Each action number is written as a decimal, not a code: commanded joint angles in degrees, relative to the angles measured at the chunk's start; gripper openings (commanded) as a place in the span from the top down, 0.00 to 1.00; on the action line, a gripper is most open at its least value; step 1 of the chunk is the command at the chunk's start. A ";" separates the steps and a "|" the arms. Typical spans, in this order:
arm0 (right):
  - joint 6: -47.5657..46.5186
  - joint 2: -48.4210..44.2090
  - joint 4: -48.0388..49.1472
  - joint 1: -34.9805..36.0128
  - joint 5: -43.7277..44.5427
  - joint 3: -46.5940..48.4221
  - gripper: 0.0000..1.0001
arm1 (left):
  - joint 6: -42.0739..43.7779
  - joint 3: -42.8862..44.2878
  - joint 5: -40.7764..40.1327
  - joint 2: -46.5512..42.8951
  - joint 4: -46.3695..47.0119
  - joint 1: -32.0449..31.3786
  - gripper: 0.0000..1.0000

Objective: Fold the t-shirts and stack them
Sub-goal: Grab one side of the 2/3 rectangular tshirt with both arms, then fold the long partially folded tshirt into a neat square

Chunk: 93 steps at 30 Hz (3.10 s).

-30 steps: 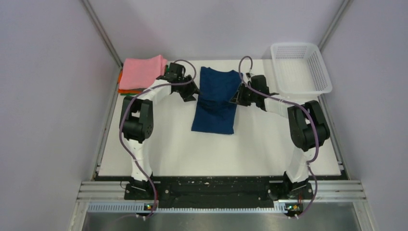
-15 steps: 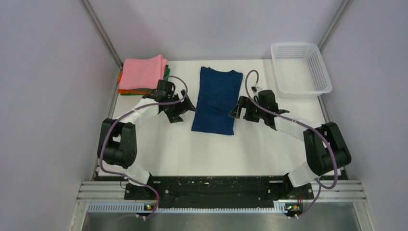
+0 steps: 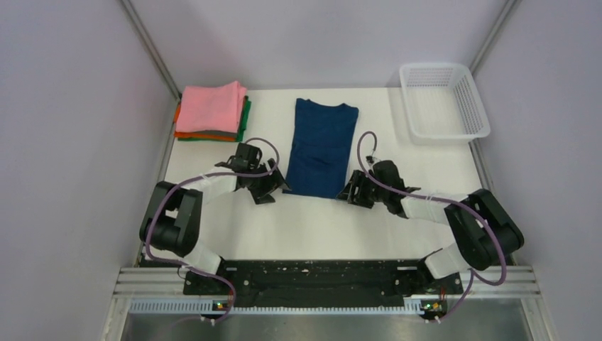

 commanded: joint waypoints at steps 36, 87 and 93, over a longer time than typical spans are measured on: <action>7.37 -29.00 -17.39 10.42 -14.84 -6.70 1.00 | -5.93 -14.59 3.50 -26.82 -3.05 -5.35 1.00; -2.19 7.75 -10.86 -17.14 -14.60 22.57 0.01 | 6.57 46.88 -2.13 22.94 -15.60 -0.08 0.01; -5.18 -5.46 -9.79 -15.30 -12.61 15.58 0.01 | 11.70 40.49 -5.12 15.48 -15.79 -0.12 0.01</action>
